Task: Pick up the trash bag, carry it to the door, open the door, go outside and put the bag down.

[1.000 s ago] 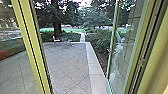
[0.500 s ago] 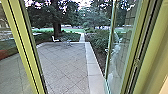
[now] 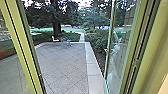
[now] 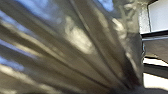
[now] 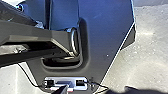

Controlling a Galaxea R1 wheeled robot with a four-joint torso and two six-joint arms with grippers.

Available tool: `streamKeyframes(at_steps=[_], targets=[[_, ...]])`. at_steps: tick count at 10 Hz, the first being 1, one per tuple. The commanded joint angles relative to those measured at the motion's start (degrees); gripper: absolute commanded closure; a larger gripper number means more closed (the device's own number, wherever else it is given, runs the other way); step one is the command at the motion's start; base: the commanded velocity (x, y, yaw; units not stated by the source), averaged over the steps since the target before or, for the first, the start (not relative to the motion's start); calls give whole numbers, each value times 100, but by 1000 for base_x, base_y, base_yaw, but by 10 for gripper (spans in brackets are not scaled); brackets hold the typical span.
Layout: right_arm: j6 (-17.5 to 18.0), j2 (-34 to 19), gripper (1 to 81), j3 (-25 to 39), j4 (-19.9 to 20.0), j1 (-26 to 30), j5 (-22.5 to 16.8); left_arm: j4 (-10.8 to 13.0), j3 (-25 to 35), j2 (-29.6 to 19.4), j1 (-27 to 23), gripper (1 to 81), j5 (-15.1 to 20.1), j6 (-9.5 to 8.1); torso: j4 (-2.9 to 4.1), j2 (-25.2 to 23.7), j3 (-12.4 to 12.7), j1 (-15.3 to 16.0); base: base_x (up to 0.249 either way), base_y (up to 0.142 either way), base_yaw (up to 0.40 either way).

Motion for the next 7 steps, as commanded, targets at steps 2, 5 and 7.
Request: streamKeyframes(at_steps=[2,5,7], targets=[[-29,27,10,4,-13,264,-359,35,38,-5,-268,811,468,63,0,0,0,-2,0,0,0],[-29,36,10,4,-13,255,-359,26,38,-5,-259,811,459,63,0,0,0,-2,0,0,0],[-29,44,10,4,-13,264,-359,26,38,-5,-260,811,459,63,0,0,0,-2,37,0,0]])
